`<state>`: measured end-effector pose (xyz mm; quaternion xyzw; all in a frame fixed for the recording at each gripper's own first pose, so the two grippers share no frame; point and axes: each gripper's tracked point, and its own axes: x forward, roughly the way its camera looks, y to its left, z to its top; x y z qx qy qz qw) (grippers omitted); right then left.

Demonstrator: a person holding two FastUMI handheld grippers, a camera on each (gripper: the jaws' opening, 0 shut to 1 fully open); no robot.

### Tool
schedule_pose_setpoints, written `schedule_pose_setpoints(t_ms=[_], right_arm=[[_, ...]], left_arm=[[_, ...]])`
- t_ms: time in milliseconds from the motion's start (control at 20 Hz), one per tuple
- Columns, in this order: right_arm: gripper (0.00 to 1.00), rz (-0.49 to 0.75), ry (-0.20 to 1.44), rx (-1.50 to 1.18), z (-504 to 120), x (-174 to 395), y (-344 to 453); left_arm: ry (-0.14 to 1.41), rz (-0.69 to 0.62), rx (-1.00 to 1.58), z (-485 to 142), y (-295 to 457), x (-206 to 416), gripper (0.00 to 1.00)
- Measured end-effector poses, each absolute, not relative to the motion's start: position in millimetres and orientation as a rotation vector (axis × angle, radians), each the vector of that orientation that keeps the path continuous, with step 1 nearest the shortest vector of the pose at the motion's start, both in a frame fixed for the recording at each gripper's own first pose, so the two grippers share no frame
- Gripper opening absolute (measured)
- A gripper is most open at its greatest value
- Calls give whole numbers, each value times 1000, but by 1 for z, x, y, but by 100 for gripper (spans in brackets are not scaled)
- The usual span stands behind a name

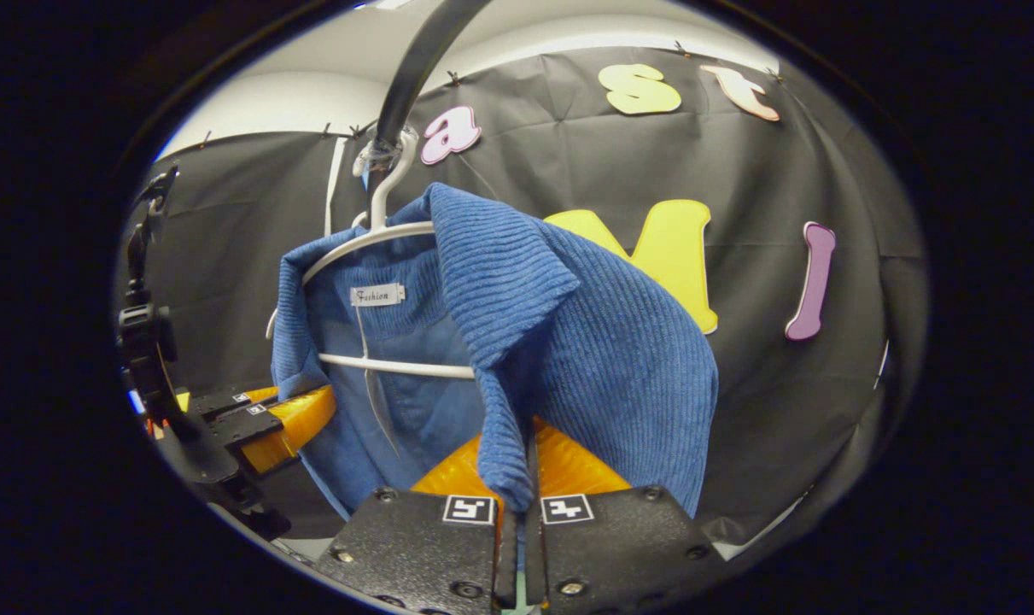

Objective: Grasp the clothes on the hanger with both hands and then place them into the laundry hamper below.

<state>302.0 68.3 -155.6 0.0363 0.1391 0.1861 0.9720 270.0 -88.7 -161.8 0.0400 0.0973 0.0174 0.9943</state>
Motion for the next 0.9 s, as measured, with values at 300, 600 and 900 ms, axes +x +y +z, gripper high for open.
schedule_pose_setpoints(t_ms=[300,600,900], right_arm=[[7,376,274,93,-154,304,56],[7,330,267,155,-147,312,20],[7,310,248,175,-133,314,-7]], left_arm=[[190,78,97,-160,-70,263,7],[185,146,131,-155,-44,265,7],[174,180,164,-150,-27,260,7]])
